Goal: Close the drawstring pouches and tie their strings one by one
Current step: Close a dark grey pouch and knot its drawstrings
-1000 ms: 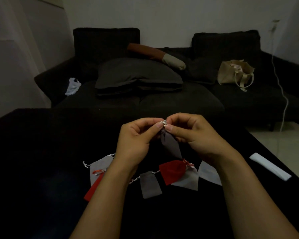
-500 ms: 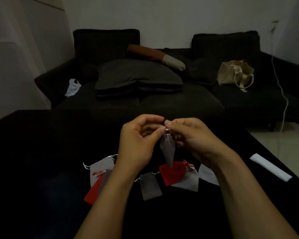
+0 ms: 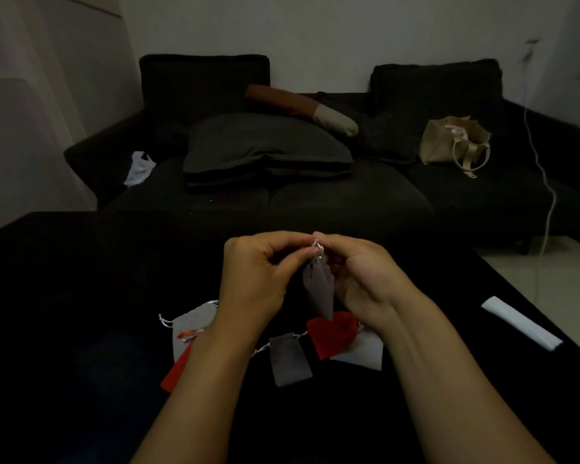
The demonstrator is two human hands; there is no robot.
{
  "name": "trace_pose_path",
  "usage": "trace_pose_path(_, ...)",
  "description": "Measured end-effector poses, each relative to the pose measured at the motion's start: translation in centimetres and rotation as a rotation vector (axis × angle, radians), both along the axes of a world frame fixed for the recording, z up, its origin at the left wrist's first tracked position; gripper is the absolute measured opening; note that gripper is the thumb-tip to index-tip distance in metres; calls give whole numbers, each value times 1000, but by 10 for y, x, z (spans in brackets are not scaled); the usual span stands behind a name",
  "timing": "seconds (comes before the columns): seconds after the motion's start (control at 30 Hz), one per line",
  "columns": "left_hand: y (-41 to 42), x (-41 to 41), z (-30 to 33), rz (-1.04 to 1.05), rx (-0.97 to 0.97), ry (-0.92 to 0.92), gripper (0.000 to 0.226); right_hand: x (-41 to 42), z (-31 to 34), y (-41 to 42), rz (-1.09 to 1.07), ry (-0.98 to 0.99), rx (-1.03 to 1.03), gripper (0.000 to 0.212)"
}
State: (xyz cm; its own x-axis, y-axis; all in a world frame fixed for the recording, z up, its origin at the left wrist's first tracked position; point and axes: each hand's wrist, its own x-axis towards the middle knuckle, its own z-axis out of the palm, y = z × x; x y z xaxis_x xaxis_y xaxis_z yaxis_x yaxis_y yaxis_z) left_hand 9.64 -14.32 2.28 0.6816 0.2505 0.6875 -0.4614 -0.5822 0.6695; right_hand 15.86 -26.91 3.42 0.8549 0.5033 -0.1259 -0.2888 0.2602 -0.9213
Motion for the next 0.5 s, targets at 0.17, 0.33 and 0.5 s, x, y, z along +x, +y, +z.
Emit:
trace_pose_path(0.17, -13, 2, -1, 13, -229, 13, 10, -1, 8, -3, 26, 2, 93, 21)
trace_pose_path(0.33, -19, 5, 3, -105, -530, 81, 8, -4, 8, -5, 60, -22, 177, 17)
trace_pose_path(0.5, -24, 1, 6, -159, -613, 97, 10, -6, 10, -4, 74, -50, 182, 16)
